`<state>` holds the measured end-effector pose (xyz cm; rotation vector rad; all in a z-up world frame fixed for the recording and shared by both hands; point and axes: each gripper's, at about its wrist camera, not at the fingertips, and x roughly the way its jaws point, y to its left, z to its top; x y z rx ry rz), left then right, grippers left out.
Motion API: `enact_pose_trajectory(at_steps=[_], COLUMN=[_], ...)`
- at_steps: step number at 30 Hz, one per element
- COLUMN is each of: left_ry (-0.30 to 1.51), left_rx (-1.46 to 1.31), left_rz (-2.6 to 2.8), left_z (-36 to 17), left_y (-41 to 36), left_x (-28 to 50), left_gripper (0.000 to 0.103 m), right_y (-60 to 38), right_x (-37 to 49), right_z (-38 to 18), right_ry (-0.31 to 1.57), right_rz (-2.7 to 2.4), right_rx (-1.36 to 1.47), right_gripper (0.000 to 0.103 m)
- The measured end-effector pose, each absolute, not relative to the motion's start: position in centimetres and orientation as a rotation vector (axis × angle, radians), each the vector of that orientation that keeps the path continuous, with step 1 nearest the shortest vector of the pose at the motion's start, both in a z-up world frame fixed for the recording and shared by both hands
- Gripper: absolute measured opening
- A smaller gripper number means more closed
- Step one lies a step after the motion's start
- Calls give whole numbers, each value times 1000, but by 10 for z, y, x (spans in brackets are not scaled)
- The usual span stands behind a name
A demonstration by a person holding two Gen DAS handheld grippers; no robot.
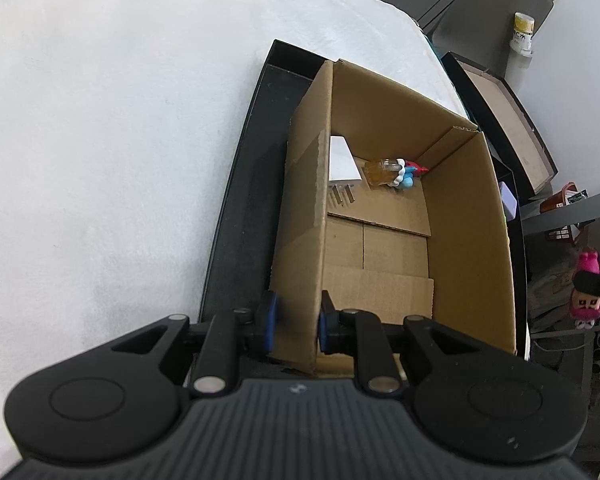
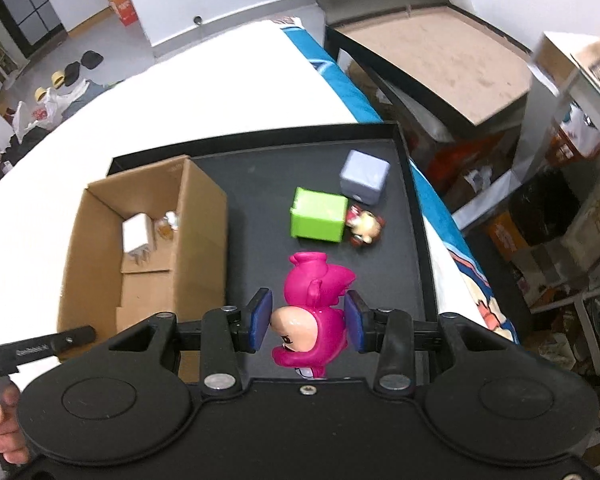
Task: Organize rigid objects
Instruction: 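Lift the pink figure with the right gripper and carry it over the box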
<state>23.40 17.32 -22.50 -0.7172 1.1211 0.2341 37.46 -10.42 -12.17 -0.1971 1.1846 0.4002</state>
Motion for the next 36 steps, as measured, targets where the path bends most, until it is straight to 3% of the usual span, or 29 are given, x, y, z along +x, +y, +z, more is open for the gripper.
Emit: enact_pose_trajectory(at_steps=[14, 36], left_ry=[1116, 1124], left_rx=[-682, -690], left_rz=[208, 195], left_z=[-222, -224], left_y=[169, 172], left_x=[235, 236], left_gripper=[20, 20], right_y=[-34, 50], right_x=[368, 356], right_z=[-102, -128], right_ry=[1139, 1194], right_rz=[486, 607], right_rx=[-239, -249], right_gripper=[39, 39])
